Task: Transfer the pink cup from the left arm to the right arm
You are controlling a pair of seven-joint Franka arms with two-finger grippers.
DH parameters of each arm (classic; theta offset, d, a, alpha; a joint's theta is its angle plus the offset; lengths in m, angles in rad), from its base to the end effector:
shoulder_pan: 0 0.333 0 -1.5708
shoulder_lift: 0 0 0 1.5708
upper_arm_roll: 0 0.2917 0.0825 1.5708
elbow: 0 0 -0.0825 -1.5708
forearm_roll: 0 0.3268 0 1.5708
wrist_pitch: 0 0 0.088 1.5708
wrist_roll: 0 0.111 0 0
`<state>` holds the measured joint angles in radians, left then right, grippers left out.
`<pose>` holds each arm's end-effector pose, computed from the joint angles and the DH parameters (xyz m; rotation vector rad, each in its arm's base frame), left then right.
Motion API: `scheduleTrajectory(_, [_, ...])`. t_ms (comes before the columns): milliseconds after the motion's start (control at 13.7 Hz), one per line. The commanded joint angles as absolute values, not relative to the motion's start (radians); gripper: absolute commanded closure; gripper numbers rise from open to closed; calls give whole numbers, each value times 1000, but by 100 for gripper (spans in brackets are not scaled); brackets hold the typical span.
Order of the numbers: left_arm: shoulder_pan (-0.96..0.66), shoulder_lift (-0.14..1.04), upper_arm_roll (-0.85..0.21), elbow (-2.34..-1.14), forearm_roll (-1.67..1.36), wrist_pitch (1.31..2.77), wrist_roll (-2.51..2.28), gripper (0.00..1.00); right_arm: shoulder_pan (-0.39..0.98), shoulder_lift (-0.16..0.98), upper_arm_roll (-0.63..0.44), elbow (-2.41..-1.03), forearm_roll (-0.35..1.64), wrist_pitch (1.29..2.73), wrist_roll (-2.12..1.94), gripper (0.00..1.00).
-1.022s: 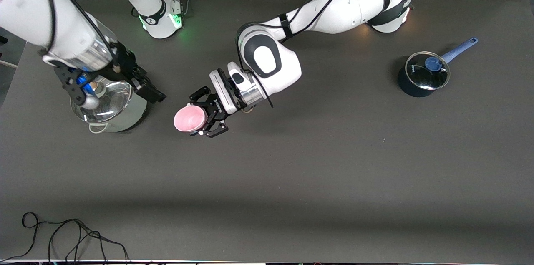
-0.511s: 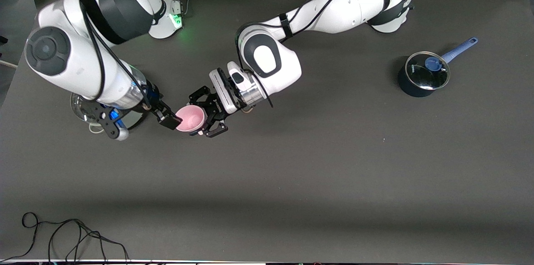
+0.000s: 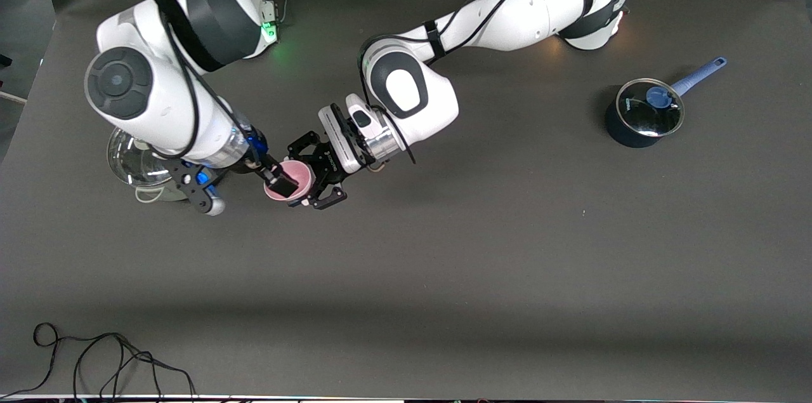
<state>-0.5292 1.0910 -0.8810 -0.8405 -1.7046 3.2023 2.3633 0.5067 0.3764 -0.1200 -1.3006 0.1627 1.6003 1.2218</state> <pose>0.4943 -0.5398 0.3586 1.7113 -0.9479 1.3734 0.5410 0.2528 0.5059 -2.8365 1.2654 0.2124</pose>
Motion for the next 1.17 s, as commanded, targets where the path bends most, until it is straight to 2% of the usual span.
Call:
scheduleTrajectory(0, [-548, 1075, -859, -827, -1712, 3220, 2347, 100, 515, 393, -132, -1267, 167, 1595, 1239, 8])
scheduleTrajectory(292, [-548, 1077, -859, -827, -1710, 3220, 2349, 100, 515, 391, -133, -1261, 132, 1588, 1233, 34])
scheduleTrajectory(584, [-549, 1075, -839, -827, -1710, 3218, 2347, 100, 517, 391, -132, -1261, 123, 1583, 1236, 85])
scheduleTrajectory(657, [-551, 1075, -839, -827, -1710, 3218, 2349, 100, 517, 393, -132, -1261, 111, 1583, 1236, 100])
scheduleTrajectory(1095, [-554, 1075, -838, -827, -1710, 3220, 2347, 100, 531, 393, -132, -1261, 101, 1583, 1236, 100])
